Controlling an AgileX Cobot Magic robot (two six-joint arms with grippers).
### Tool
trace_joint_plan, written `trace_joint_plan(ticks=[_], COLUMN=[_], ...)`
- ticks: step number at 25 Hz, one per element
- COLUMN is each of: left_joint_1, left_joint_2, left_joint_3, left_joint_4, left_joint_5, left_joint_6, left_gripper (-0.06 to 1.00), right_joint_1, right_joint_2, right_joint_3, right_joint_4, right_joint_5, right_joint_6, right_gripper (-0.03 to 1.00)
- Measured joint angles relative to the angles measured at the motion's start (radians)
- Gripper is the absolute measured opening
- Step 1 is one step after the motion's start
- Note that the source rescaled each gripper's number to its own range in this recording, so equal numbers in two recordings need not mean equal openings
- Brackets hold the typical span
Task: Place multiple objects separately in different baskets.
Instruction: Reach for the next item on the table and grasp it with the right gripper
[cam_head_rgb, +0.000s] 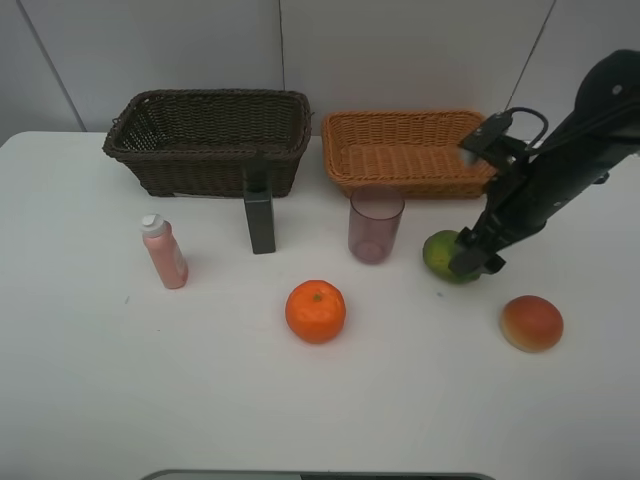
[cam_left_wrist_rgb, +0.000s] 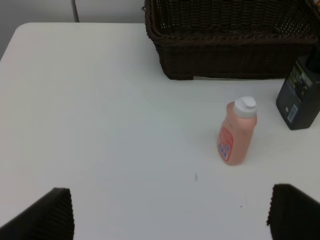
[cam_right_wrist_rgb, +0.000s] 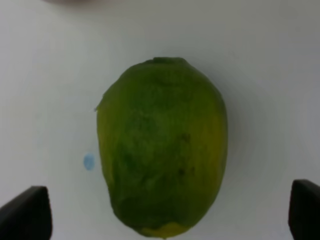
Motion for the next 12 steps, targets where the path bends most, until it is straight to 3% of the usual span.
trace_joint_plan(ticks=[12], left_joint_1=[0.0], left_joint_2=[0.0], left_joint_3=[0.0], left_joint_4=[0.0], left_joint_5=[0.0], left_joint_6=[0.0], left_gripper=[1.0], right_joint_1=[0.011], right_joint_2=[0.167], right_joint_3=[-0.05], right_joint_4=[-0.042], right_joint_5=[-0.097], right_joint_6=[-0.013], right_gripper=[1.0])
